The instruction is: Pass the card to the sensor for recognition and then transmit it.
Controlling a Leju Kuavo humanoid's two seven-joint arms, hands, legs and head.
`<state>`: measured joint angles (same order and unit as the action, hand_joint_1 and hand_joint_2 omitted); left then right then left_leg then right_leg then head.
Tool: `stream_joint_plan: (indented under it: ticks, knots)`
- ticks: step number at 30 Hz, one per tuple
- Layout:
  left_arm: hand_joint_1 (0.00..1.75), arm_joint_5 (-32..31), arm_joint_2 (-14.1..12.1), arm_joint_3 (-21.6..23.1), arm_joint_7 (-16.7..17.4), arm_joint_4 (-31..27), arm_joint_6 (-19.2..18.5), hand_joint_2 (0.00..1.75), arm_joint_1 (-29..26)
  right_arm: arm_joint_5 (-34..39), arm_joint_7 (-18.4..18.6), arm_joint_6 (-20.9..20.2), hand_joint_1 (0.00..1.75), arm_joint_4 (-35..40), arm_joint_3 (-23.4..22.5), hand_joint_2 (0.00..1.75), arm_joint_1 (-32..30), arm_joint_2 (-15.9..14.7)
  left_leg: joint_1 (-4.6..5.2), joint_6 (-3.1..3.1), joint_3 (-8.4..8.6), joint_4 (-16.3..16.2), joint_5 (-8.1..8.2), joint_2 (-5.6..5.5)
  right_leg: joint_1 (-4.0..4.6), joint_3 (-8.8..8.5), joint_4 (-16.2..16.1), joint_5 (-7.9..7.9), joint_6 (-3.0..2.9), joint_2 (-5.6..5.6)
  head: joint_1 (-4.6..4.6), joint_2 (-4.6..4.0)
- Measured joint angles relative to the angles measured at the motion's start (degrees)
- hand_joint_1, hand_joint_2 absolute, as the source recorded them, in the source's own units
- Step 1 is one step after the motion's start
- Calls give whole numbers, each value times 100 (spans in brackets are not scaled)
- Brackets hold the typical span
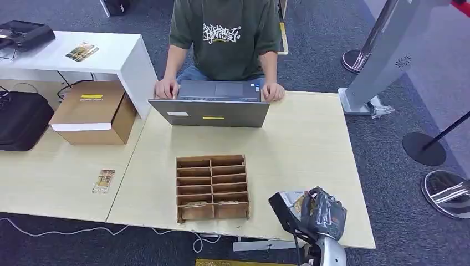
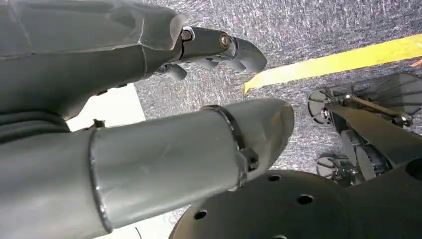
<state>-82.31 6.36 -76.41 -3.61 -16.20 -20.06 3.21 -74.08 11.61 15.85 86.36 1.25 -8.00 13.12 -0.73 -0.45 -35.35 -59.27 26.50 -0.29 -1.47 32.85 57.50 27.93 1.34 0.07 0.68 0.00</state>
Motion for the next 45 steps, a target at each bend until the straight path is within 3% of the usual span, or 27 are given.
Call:
stream_joint_plan:
  ticks: [21, 36, 38, 41, 45]
  knots:
    - [0, 2, -31, -35, 53, 0, 4, 0, 8, 516, -291, -13, 175, -877, -332, 175, 378, 2, 0, 0, 2, 0, 0, 1, 0, -2, 0, 0, 0, 0, 0, 0]
    - [0, -18, -46, -35, 50, 0, 11, 0, 9, 610, -400, 13, 175, -942, -376, 175, 394, 15, 0, 0, 2, 0, 0, 1, 0, -2, 0, 0, 0, -1, 0, 0]
    - [0, -18, -48, -35, 28, 0, 11, 0, 9, 603, -514, 101, 175, -907, -376, 175, 381, 17, 0, 0, 2, 0, 0, 1, 0, -2, 0, 0, 0, -1, 0, 0]
    - [0, 0, -46, -35, -66, 0, 20, 0, 3, 676, -941, 584, 175, -612, -323, 175, 318, 52, 0, 0, 1, 0, 0, 1, 0, -2, 0, 0, 0, -1, 0, 0]
    - [0, 2, -24, -35, -190, 0, 35, 0, -4, 680, -1484, 1140, 175, 250, -9, 175, 153, 81, 0, 0, 1, 0, 0, 1, 0, -1, 0, 0, 0, 0, 0, 0]
